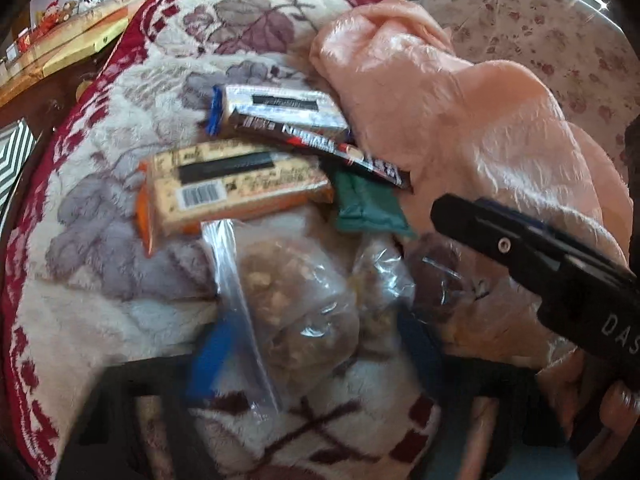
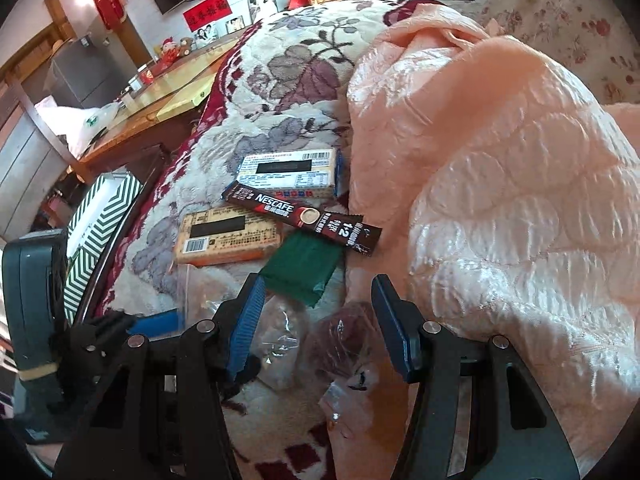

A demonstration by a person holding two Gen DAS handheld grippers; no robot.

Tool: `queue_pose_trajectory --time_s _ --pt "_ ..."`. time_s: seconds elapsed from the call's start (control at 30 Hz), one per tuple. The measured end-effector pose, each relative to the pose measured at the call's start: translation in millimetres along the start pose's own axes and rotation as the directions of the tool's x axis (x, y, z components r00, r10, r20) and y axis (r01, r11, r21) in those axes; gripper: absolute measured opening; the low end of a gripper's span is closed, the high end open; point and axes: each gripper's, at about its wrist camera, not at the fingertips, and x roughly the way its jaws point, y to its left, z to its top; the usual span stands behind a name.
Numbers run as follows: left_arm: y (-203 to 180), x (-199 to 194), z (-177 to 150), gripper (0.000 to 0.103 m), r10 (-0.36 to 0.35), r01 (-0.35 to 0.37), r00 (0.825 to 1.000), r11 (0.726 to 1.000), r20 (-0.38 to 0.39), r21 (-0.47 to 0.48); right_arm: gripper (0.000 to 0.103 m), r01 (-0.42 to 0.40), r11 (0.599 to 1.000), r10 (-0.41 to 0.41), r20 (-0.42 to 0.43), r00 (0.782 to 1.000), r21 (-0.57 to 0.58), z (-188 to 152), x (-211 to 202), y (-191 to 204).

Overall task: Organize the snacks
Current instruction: 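Grasp the clear nut bag with the left gripper while the right grasps the green packet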

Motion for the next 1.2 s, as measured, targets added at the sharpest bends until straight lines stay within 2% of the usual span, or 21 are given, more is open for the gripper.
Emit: queue_pose_trajectory --time_s 0.07,0.17,0.33,0.53,0.7,0.83,0.97,1.2 --pt "2 -1 -1 0.047 -0.016 0.016 1.000 1.000 0.004 0.004 0.056 -0.009 1.000 0.009 -0.001 1.000 0.003 0 0 -1" --pt "8 -9 -3 0.038 -0.017 0.017 1.000 1.000 0.016 0.011 0.056 -0.010 1.000 0.010 -0.005 1.000 -0.006 0 2 0" --pt "22 -23 -10 0.034 -0.008 0.008 0.999 1.000 0.038 0.002 0.056 -0.031 0.995 0.029 -0.027 0.999 -0.095 3 9 15" --pt "42 -36 -19 0.034 0.008 -0.007 0.999 1.000 0.051 -0.017 0.056 0.025 0.958 -0.048 -0.073 0.996 -0.286 19 31 36" --pt "56 -45 -18 0.034 0.019 -0.015 0.997 0.999 0.073 -0.050 0.056 -0.018 0.975 -0.001 -0.087 0.996 -0.223 22 33 25" --pt "66 -53 -18 0.034 0.033 -0.027 0.995 0.997 0.092 -0.069 0.056 -0.025 0.980 0.004 -0.106 0.994 -0.195 18 34 21" --pt "77 -57 -21 0.034 0.052 -0.043 0.994 0.995 0.099 -0.094 0.056 -0.114 0.987 0.096 -0.154 0.983 -0.117 11 37 16" --pt "85 -55 -24 0.034 0.062 -0.051 0.994 0.992 0.094 -0.112 0.056 -0.044 0.995 0.029 -0.161 0.987 -0.087 9 48 12"
